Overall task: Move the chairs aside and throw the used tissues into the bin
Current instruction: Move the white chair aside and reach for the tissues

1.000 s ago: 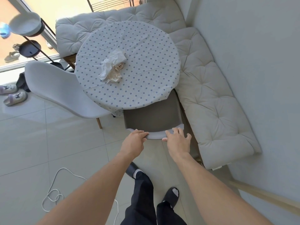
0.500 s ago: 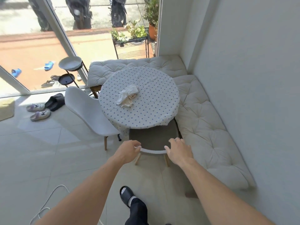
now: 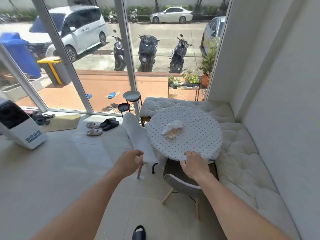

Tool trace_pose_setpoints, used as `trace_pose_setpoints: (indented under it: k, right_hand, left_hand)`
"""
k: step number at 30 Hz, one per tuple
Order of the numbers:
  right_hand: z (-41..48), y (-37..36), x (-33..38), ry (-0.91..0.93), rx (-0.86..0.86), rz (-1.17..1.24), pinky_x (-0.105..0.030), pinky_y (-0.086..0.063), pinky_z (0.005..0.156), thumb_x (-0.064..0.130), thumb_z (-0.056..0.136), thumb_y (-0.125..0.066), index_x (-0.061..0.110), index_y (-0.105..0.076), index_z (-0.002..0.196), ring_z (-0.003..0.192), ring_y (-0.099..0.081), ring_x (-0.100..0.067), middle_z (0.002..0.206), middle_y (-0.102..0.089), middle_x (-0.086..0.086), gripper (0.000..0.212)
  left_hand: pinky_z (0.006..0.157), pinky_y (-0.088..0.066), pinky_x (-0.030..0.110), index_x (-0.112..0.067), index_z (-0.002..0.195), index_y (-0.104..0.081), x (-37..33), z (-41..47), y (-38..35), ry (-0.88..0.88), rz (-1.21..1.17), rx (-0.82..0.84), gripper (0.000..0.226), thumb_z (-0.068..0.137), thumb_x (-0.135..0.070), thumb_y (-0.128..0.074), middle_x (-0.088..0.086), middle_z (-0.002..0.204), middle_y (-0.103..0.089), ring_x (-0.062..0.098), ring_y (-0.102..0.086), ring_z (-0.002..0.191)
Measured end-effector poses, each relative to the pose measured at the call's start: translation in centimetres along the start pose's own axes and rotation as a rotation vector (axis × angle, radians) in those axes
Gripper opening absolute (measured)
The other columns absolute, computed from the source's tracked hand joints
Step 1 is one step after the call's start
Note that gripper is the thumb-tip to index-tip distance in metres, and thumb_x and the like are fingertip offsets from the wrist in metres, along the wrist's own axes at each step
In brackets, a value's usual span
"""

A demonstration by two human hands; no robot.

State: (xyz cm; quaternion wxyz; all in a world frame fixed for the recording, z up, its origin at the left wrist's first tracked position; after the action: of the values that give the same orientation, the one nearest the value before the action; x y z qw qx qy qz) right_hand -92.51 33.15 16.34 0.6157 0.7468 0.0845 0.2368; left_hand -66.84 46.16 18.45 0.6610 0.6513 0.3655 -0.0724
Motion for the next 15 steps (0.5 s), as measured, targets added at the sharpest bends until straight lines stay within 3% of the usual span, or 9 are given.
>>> trace_pose_setpoints:
  k: [6, 15]
  right_hand:
    - [1.7, 0.9, 7.1, 0.075, -0.010, -0.037, -0.048, -0.049, 0.104, 0.048, 0.104, -0.048, 0.018, -0.048, 0.147, 0.132, -0.051, -0.028, 0.141, -0.057, -0.007, 0.052]
    - [7.1, -0.9, 15.3, 0.016, 0.027, -0.073, -0.048, -0.048, 0.104, 0.047, 0.103, -0.050, 0.019, -0.048, 0.145, 0.134, -0.050, -0.028, 0.143, -0.057, -0.008, 0.051]
  left_hand:
    - [0.099, -0.054, 0.033, -0.022, 0.129, -0.073, 3.8, -0.3, 6.3, 0.037, 0.009, -0.065, 0.033, 0.103, -0.034, -0.057, -0.007, 0.126, -0.075, 0.014, -0.068, 0.114]
    - [0.098, -0.054, 0.033, -0.022, 0.130, -0.072, 12.2, 4.0, 12.6, 0.017, -0.010, -0.068, 0.034, 0.102, -0.035, -0.058, -0.005, 0.124, -0.075, 0.015, -0.068, 0.113]
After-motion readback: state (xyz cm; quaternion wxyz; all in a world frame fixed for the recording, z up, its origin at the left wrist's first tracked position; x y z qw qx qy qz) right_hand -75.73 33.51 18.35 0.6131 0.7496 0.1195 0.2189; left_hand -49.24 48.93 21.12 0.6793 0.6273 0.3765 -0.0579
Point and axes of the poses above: each hand's wrist, its own z-axis towards the middle knuckle, its own y-axis out of the back of the hand, x = y × z, the point moved 9 cm from there along z, towards the middle knuckle
